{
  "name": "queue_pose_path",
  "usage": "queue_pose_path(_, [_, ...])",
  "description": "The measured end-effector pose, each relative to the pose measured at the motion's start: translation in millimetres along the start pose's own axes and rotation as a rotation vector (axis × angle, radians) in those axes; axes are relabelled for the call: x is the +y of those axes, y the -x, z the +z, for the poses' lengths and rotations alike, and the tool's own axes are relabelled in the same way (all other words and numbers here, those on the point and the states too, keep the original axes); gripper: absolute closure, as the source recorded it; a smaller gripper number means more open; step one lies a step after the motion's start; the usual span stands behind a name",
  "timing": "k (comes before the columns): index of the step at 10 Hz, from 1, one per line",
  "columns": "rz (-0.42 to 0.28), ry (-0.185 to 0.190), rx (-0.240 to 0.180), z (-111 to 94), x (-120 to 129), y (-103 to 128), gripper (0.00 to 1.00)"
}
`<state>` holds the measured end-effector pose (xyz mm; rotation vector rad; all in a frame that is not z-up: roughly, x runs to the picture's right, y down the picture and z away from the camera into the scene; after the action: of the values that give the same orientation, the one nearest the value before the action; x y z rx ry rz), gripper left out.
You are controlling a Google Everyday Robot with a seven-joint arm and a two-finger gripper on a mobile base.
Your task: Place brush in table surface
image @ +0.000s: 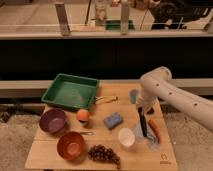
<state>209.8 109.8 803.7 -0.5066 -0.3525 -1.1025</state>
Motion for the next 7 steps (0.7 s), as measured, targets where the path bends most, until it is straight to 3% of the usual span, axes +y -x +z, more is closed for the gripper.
queue_pose_path(3, [-0.046,0.022,-0.020,33,-4,2,1.00])
queue_pose_path(6, [-0.045,-0.028,-0.062,48,-9,9,1.00])
queue_pose_path(7, [-0.043,-0.040,-0.076,57,-11,14,0.95])
